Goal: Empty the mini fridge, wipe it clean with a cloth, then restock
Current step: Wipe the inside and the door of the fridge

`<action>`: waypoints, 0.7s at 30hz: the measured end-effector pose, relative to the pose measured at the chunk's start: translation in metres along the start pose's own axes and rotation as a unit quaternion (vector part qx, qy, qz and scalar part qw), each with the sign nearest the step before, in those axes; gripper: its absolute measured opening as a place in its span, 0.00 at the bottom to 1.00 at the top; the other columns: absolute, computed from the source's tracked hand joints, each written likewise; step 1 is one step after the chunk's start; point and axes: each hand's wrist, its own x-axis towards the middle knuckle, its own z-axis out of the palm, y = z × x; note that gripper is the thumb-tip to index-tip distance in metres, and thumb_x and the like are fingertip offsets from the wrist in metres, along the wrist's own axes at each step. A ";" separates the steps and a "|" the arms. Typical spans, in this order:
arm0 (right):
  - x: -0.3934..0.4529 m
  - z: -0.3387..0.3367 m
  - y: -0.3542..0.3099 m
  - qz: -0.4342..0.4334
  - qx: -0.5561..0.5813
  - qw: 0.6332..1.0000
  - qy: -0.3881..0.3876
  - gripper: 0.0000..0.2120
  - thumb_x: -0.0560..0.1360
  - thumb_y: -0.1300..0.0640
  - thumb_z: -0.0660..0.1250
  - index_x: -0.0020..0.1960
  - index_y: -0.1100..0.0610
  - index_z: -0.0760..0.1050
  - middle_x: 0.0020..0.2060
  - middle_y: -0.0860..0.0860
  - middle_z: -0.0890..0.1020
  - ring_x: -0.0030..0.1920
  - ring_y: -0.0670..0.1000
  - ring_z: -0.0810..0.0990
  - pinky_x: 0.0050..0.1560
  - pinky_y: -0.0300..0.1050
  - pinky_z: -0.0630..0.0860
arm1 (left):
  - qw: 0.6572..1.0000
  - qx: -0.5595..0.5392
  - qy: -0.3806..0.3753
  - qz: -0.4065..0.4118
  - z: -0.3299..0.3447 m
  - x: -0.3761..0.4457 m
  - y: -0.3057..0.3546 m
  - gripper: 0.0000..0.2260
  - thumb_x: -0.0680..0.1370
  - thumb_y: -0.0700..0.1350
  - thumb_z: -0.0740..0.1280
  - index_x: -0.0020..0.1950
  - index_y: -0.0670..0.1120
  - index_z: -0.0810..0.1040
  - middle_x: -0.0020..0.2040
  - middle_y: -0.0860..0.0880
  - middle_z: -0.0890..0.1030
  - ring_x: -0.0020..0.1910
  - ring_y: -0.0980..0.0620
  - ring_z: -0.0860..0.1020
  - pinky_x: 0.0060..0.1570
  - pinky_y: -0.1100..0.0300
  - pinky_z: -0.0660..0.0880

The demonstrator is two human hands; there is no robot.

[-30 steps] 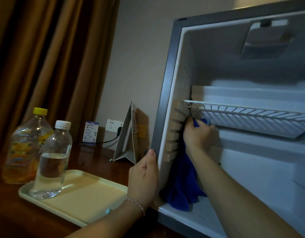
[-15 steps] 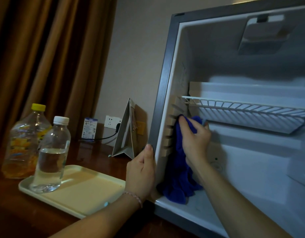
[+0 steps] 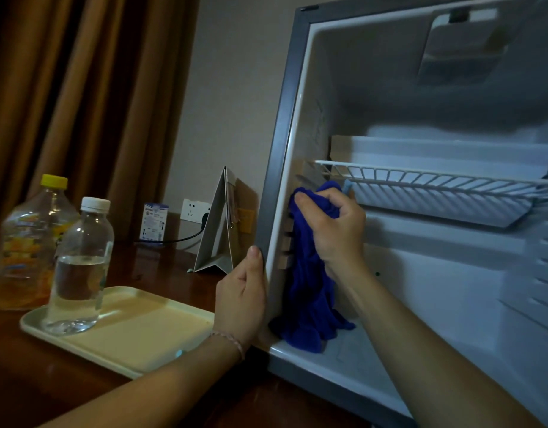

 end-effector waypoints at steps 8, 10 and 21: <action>0.003 -0.006 0.001 -0.015 0.040 0.999 -0.030 0.14 0.75 0.61 0.74 0.36 0.68 0.75 0.31 0.64 0.74 0.33 0.51 0.73 0.37 0.44 0.71 | 1.000 0.018 0.015 0.002 0.002 0.000 0.000 0.23 0.79 0.59 0.51 0.27 0.50 0.62 0.22 0.53 0.69 0.25 0.60 0.70 0.27 0.68 0.65; 0.005 -0.007 0.006 -0.014 0.041 0.999 -0.029 0.14 0.76 0.62 0.73 0.36 0.69 0.74 0.30 0.62 0.72 0.32 0.50 0.72 0.36 0.42 0.70 | 1.000 0.016 0.013 -0.002 0.002 0.000 0.000 0.24 0.81 0.57 0.52 0.27 0.50 0.62 0.22 0.55 0.70 0.25 0.61 0.70 0.27 0.70 0.65; 0.026 -0.004 0.065 0.106 0.018 0.989 0.104 0.17 0.75 0.59 0.71 0.31 0.60 0.70 0.25 0.49 0.68 0.27 0.46 0.66 0.31 0.42 0.64 | 1.000 0.008 0.004 -0.013 0.002 0.000 0.000 0.23 0.80 0.58 0.52 0.27 0.49 0.62 0.22 0.55 0.69 0.23 0.61 0.67 0.25 0.71 0.64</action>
